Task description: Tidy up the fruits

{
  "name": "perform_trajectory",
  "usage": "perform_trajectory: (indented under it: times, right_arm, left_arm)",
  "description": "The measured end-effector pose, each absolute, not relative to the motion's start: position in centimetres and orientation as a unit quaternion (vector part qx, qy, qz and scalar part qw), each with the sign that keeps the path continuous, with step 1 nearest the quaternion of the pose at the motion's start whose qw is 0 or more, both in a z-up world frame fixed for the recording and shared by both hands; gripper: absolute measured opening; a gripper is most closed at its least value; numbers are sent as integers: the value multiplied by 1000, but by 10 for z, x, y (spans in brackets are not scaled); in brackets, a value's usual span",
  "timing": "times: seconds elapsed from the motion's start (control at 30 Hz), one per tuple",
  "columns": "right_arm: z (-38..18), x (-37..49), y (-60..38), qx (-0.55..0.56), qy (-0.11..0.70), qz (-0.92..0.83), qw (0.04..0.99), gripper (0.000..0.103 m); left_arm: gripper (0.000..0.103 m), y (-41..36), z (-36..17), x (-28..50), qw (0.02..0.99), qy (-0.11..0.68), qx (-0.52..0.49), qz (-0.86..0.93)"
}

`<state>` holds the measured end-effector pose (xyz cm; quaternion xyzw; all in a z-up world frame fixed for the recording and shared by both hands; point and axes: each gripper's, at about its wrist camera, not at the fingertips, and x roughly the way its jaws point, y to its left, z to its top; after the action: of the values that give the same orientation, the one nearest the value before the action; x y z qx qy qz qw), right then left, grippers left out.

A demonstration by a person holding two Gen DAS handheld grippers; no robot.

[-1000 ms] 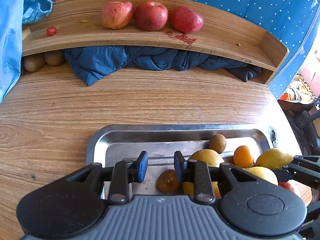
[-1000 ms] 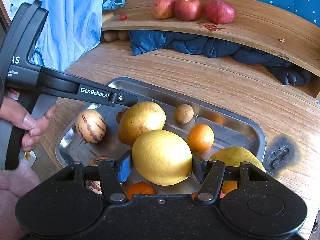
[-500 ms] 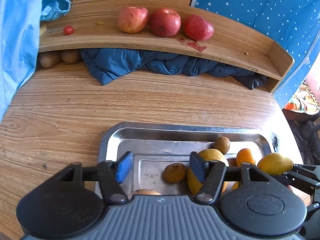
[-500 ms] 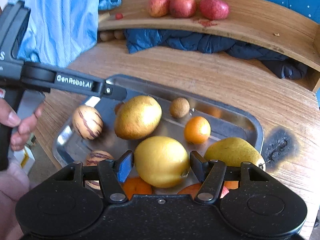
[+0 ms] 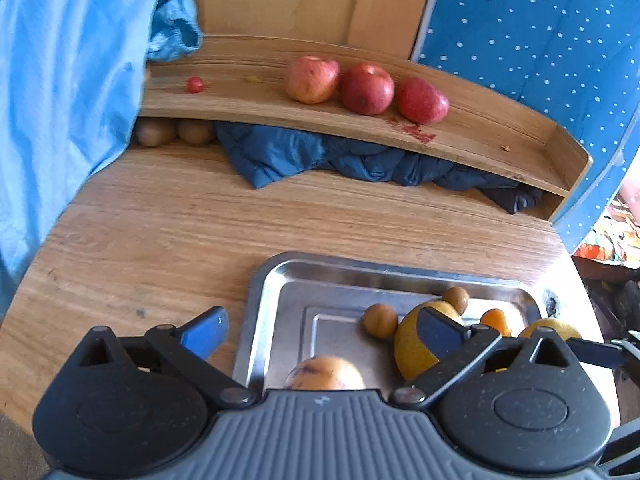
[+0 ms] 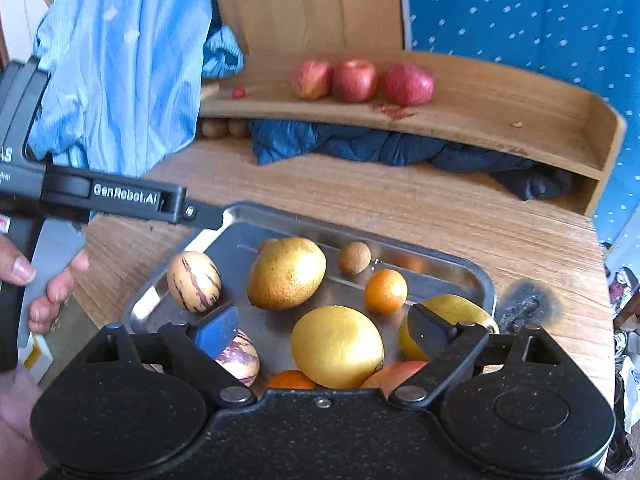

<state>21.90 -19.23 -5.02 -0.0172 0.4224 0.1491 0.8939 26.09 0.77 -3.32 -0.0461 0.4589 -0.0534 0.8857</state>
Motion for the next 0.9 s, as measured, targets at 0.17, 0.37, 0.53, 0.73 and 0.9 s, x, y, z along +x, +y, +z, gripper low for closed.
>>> perform_trajectory:
  times: [0.17,0.37,0.53,0.73,0.9]
  right_arm:
    - [-40,200,-191,-4,397,118,910,102]
    - [-35,181,-192,13,381,78,921,102]
    - [-35,167,-188,18,369,57,928,102]
    - [-36,152,-179,21,363,38,931,102]
    - [-31,135,-171,25,352,14,935,102]
  left_arm:
    - [102,14,-28,240,888,456,-46,-36]
    - [102,23,-23,215,888,457,-37,-32]
    - [102,33,-22,199,884,464,-42,-35]
    - [102,41,-19,187,888,457,-29,-39]
    - [102,43,-16,177,897,438,-10,-50]
